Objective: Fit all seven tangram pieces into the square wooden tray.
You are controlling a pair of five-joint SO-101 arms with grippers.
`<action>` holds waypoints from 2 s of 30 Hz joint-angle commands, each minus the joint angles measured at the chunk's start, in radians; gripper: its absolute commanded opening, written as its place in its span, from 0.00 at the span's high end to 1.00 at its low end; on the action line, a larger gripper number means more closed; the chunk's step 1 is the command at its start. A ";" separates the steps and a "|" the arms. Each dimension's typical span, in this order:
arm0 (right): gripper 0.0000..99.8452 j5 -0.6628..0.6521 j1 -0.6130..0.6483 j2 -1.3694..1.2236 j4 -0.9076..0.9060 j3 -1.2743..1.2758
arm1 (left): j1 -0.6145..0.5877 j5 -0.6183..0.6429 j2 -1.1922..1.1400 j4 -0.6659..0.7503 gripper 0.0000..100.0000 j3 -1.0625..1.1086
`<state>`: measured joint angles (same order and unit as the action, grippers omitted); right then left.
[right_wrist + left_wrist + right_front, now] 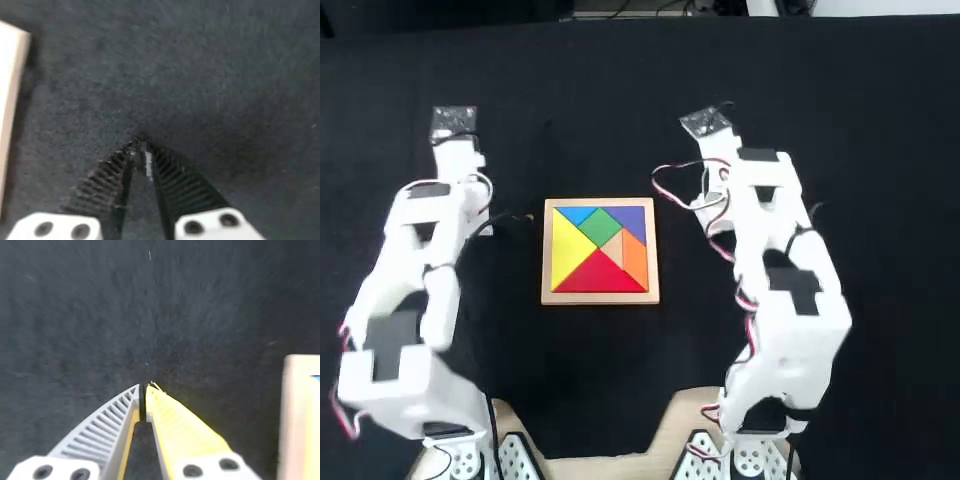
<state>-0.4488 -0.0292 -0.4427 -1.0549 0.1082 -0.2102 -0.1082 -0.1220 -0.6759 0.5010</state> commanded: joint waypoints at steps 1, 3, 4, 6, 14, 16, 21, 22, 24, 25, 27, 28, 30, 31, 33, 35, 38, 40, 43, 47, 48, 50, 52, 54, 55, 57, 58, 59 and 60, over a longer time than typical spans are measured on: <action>0.99 -0.074 -0.057 -0.050 -0.075 -0.101 | -0.007 -0.012 -0.109 -0.077 0.97 -0.143; 0.99 -0.123 -0.061 -0.064 -0.138 -0.119 | -0.010 -0.034 -0.117 -0.178 0.97 -0.200; 0.99 -0.147 -0.063 -0.067 -0.164 -0.117 | -0.008 -0.071 -0.118 -0.233 0.97 -0.220; 0.99 -0.178 -0.064 -0.074 -0.209 -0.111 | -0.001 -0.138 -0.118 -0.319 0.97 -0.242; 0.99 -0.247 -0.124 -0.027 -0.229 0.041 | 0.002 -0.180 -0.117 -0.342 0.97 -0.154; 0.99 -0.276 -0.138 0.005 -0.224 0.099 | 0.002 -0.221 -0.114 -0.342 0.97 -0.130; 0.99 -0.319 -0.149 0.096 -0.187 0.263 | -0.015 -0.244 -0.109 -0.344 0.97 -0.090; 0.99 -0.319 -0.149 0.122 -0.173 0.295 | -0.018 -0.244 -0.109 -0.345 0.97 -0.087; 0.99 -0.319 -0.146 0.173 -0.146 0.363 | -0.019 -0.245 -0.109 -0.358 0.97 -0.076; 0.99 -0.319 -0.143 0.197 -0.127 0.400 | -0.019 -0.245 -0.109 -0.359 0.97 -0.065; 0.99 -0.321 -0.143 0.246 -0.095 0.456 | -0.019 -0.245 -0.107 -0.362 0.97 -0.056; 0.99 -0.321 -0.143 0.271 -0.083 0.483 | -0.019 -0.245 -0.107 -0.362 0.97 -0.051; 0.99 -0.321 -0.143 0.311 -0.060 0.524 | -0.019 -0.245 -0.084 -0.364 0.97 -0.038; 0.99 -0.321 -0.143 0.329 -0.055 0.539 | -0.018 -0.245 -0.060 -0.362 0.97 -0.016; 0.99 -0.318 -0.143 0.374 -0.061 0.555 | -0.010 -0.245 0.020 -0.359 0.97 0.031; 0.99 -0.316 -0.146 0.444 -0.087 0.553 | -0.012 -0.239 0.150 -0.365 0.97 0.067; 0.99 -0.313 -0.147 0.610 -0.157 0.532 | -0.035 -0.236 0.423 -0.367 0.97 0.108; 0.99 -0.278 -0.141 0.737 -0.193 0.515 | -0.051 -0.227 0.614 -0.367 0.97 0.145; 0.99 -0.189 -0.115 0.920 -0.235 0.479 | -0.074 -0.138 0.872 -0.367 0.97 0.196; 0.99 -0.069 -0.057 1.090 -0.276 0.410 | -0.074 -0.068 1.148 -0.362 0.97 0.231; 0.99 -0.029 -0.044 1.118 -0.273 0.392 | -0.073 -0.060 1.197 -0.361 0.97 0.232; 0.99 0.054 -0.029 1.161 -0.247 0.357 | -0.071 -0.021 1.266 -0.358 0.97 0.226; 0.99 0.160 -0.032 1.199 -0.170 0.344 | -0.071 0.032 1.309 -0.344 0.97 0.228; 0.99 0.293 -0.035 1.256 -0.100 0.361 | -0.071 0.095 1.355 -0.330 0.97 0.245; 0.99 0.353 -0.035 1.296 -0.066 0.386 | -0.071 0.127 1.384 -0.325 0.97 0.255; 0.99 0.427 -0.035 1.399 0.003 0.458 | -0.071 0.160 1.459 -0.324 0.97 0.280; 0.99 0.433 -0.035 1.460 0.048 0.510 | -0.071 0.157 1.505 -0.321 0.97 0.300; 0.99 0.427 -0.035 1.529 0.095 0.572 | -0.071 0.157 1.554 -0.313 0.97 0.321; 0.99 0.416 -0.035 1.598 0.143 0.636 | -0.071 0.150 1.606 -0.296 0.97 0.348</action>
<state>-0.0514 -0.0798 0.9766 -1.0380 0.6268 -0.2731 0.0284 1.3234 -1.0180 0.8002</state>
